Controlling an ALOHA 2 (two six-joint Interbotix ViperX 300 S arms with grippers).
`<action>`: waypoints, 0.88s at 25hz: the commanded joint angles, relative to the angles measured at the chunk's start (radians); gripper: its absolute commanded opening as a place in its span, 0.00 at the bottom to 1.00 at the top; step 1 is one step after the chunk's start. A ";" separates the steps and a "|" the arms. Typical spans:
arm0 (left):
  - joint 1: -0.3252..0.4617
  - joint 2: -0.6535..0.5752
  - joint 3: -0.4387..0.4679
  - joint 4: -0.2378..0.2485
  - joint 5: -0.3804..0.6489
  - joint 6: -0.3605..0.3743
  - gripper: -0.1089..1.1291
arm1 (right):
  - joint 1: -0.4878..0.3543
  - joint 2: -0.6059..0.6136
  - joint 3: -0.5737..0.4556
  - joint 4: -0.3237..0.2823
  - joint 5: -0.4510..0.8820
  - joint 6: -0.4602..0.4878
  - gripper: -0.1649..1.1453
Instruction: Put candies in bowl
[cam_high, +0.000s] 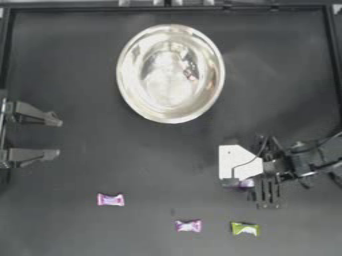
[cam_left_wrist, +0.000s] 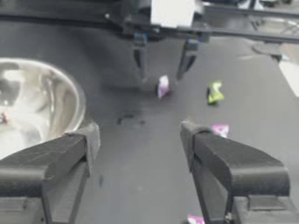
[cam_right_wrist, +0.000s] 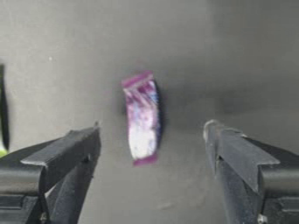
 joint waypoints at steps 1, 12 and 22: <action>0.002 0.006 -0.011 -0.009 0.002 0.000 0.82 | 0.003 0.014 -0.031 -0.005 -0.006 0.003 0.87; 0.002 0.006 -0.011 -0.014 0.005 -0.002 0.82 | 0.009 0.054 -0.037 -0.002 -0.002 0.018 0.62; 0.002 0.017 -0.017 -0.017 0.011 0.000 0.82 | 0.034 0.049 -0.054 0.000 0.003 0.057 0.36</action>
